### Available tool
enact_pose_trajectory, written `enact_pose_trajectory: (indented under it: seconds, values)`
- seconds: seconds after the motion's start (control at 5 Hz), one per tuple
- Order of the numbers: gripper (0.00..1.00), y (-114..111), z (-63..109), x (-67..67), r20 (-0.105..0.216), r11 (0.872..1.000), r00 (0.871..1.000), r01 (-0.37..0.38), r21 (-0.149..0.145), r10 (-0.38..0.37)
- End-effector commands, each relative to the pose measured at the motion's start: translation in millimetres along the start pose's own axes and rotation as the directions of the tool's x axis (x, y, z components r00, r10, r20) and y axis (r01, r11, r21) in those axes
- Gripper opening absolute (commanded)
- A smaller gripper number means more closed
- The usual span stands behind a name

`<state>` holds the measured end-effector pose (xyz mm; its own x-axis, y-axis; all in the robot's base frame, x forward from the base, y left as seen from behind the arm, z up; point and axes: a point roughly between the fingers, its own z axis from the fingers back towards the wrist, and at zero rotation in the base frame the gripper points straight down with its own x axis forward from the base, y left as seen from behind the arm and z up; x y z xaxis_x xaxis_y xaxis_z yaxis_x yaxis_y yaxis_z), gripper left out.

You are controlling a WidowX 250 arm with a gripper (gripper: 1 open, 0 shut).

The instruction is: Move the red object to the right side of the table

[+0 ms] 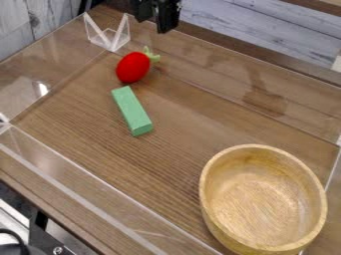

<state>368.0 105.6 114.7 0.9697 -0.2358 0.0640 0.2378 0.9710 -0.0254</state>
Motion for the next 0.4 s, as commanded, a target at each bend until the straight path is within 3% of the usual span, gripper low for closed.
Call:
enact_pose_trajectory:
  seconds: [0.0,0.2]
  values:
    - [1.0,14,4.7,-1.7,0.021,0.999,1.0,-0.014,0.031,0.013]
    - [1.0,25,-7.0,-5.2,0.003,0.999,1.0,-0.023,0.036,0.023]
